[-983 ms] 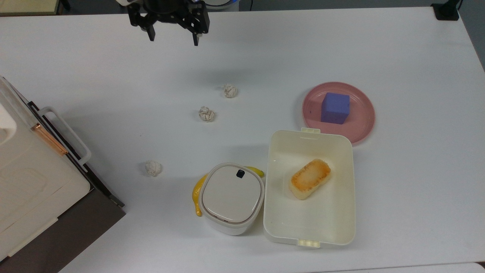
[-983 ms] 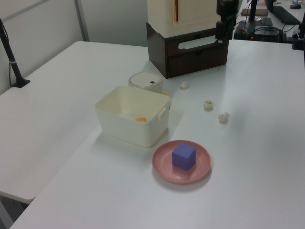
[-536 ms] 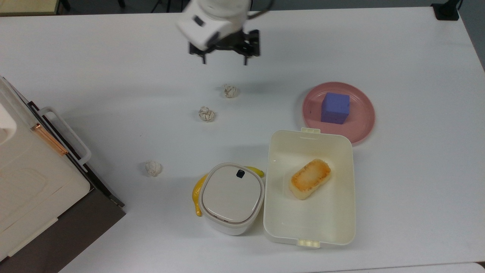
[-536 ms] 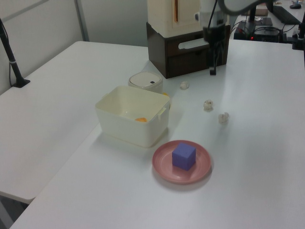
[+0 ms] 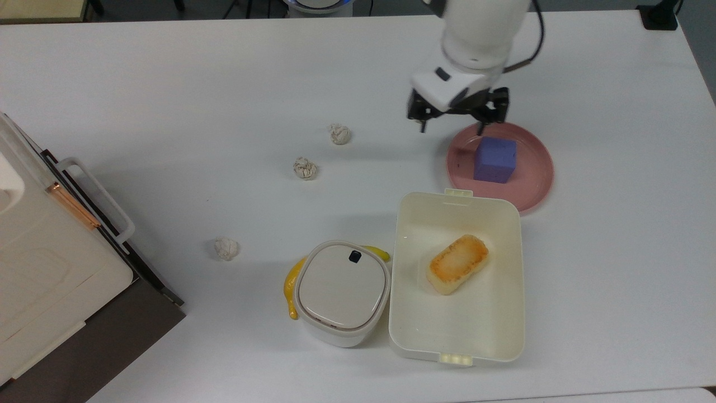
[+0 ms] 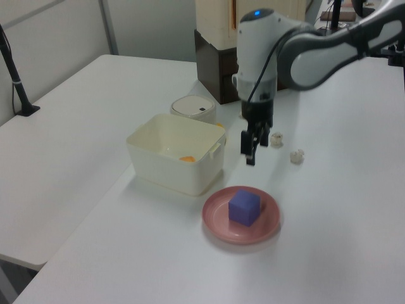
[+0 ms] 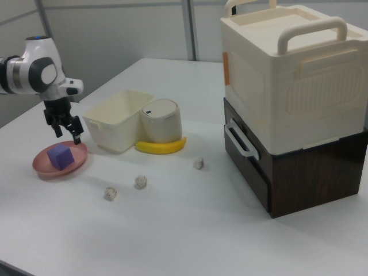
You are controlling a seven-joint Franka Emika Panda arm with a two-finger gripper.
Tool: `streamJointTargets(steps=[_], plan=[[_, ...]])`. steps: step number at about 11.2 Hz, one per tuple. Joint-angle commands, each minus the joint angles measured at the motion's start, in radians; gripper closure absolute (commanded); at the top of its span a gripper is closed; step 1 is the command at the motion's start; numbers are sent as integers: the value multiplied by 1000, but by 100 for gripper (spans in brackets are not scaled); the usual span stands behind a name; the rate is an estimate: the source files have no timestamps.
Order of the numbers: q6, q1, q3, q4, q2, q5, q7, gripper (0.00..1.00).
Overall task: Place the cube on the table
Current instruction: 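Move the gripper over the purple cube on the pink plate and lower, then close the gripper on the purple cube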
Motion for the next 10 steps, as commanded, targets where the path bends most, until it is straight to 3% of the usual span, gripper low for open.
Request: streamJointTargets(steps=[1,7,8,9,10], plan=[[62,70,-17,19,49,54,104,0],[171,106,12,104,214,47,172,0],[171,110,12,107,221,47,173,7],[171,111,12,110,221,44,172,28],[168,108,9,111,217,39,169,90]])
